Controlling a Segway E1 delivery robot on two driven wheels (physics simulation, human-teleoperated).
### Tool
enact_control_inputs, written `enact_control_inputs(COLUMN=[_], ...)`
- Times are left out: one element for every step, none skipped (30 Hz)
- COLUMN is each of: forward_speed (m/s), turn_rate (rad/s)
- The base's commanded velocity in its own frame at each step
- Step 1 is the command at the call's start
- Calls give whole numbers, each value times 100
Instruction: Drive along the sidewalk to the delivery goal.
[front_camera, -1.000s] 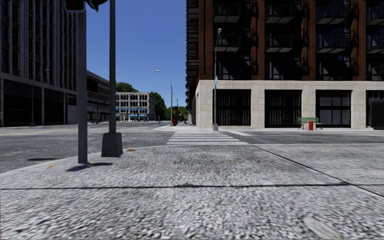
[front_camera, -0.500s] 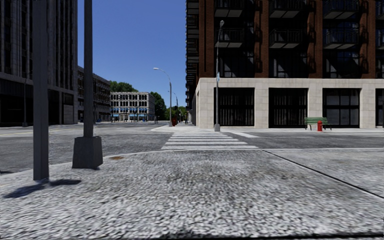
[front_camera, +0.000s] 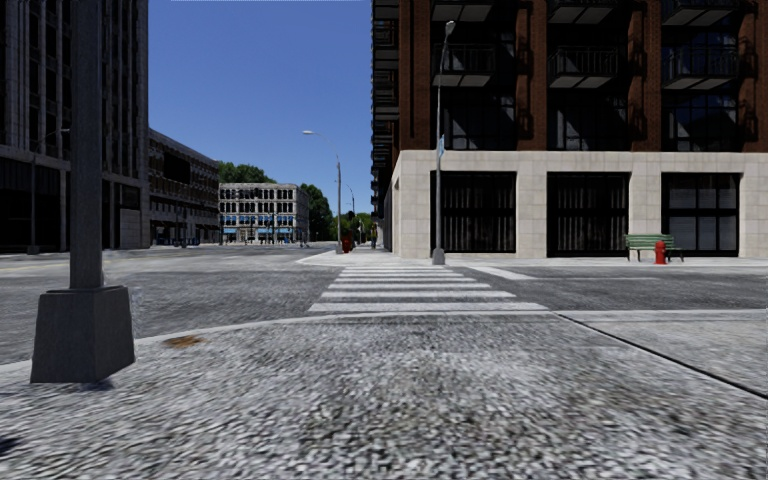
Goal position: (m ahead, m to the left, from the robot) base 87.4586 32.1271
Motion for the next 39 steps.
enact_control_inputs(forward_speed=[200, 200, 200, 200, 200, 200, 200, 200, 200, 200, 200, 200, 200, 200, 200, 200, 200, 200, 200, 200, 200, 200, 200, 200, 200, 200, 200, 200, 200, 200, 200, 200, 200, 200, 200, 200, 200, 200, 200], turn_rate=[0, 0, 0, 0, 0, 0, 0, 0, 0, 0, 0, 0, 0, 0, 0, 0, 0, 0, 0, 0, 0, 0, 0, 0, 0, 0, 0, 0, 0, 0, 0, 0, 0, 0, 0, 0, 0, 0, 0])
